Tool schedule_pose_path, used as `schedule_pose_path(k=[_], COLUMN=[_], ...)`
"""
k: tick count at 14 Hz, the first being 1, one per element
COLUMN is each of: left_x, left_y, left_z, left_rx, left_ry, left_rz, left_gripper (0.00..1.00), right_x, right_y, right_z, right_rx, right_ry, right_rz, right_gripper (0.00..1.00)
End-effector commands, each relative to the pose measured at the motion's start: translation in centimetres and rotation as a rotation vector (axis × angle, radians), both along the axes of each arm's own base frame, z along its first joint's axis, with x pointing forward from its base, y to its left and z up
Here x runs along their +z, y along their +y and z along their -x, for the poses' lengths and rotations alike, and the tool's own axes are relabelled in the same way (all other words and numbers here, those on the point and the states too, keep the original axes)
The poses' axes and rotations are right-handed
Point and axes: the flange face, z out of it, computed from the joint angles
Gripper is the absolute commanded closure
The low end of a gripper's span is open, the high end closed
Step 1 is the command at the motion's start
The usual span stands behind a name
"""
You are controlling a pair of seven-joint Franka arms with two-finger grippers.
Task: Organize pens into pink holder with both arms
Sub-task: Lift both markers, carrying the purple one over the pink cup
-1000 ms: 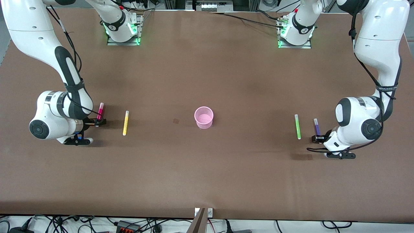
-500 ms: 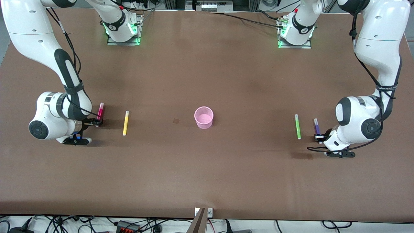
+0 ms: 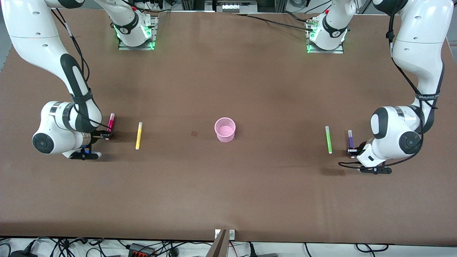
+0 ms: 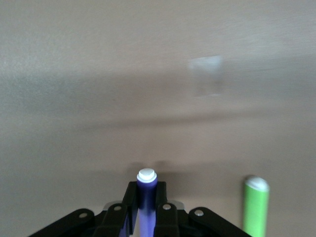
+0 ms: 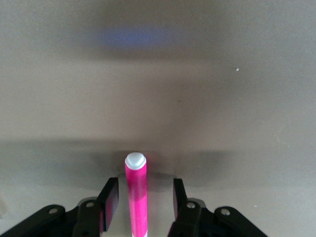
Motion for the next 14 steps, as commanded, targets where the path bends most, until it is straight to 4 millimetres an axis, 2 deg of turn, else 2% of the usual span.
schedule_pose_path(k=[1, 2, 4, 7, 8, 9, 10, 12, 14], left_x=[7.1, 8.8, 11.4, 16.5, 17.6, 18.2, 18.8, 20.3, 20.1], left_y=[-3.4, -4.2, -7.4, -15.2, -18.6, -20.9, -24.0, -30.1, -34.8], left_z=[-1.5, -2.1, -2.6, -2.9, -2.5, -1.9, -0.8, 1.6, 3.0], left_rx=[-0.067, -0.081, -0.135, -0.236, -0.266, -0.294, -0.334, -0.423, -0.504], left_ry=[0.021, 0.038, 0.043, -0.023, -0.035, -0.034, -0.011, -0.002, -0.009], left_rz=[-0.002, -0.003, 0.007, 0.094, 0.141, 0.193, 0.245, 0.316, 0.432], left_gripper=[0.97, 0.97, 0.97, 0.97, 0.97, 0.97, 0.97, 0.98, 0.98], right_x=[-0.2, -0.3, -0.5, -0.5, -0.5, -0.4, -0.4, 0.1, 1.8], right_y=[0.0, 0.1, 0.0, -0.1, -0.1, 0.0, -0.1, -0.2, 0.3], right_z=[0.1, 0.1, 0.2, 0.1, 0.1, 0.0, 0.1, -0.1, -0.4], right_rx=[0.014, 0.012, 0.014, 0.017, 0.018, 0.027, 0.048, 0.090, 0.133], right_ry=[0.006, 0.009, 0.009, 0.006, 0.006, 0.003, 0.005, 0.007, 0.015], right_rz=[0.003, 0.002, 0.003, 0.002, 0.001, -0.002, -0.011, -0.032, -0.055], right_gripper=[0.54, 0.56, 0.65, 0.82, 0.89, 0.97, 1.00, 1.00, 1.00])
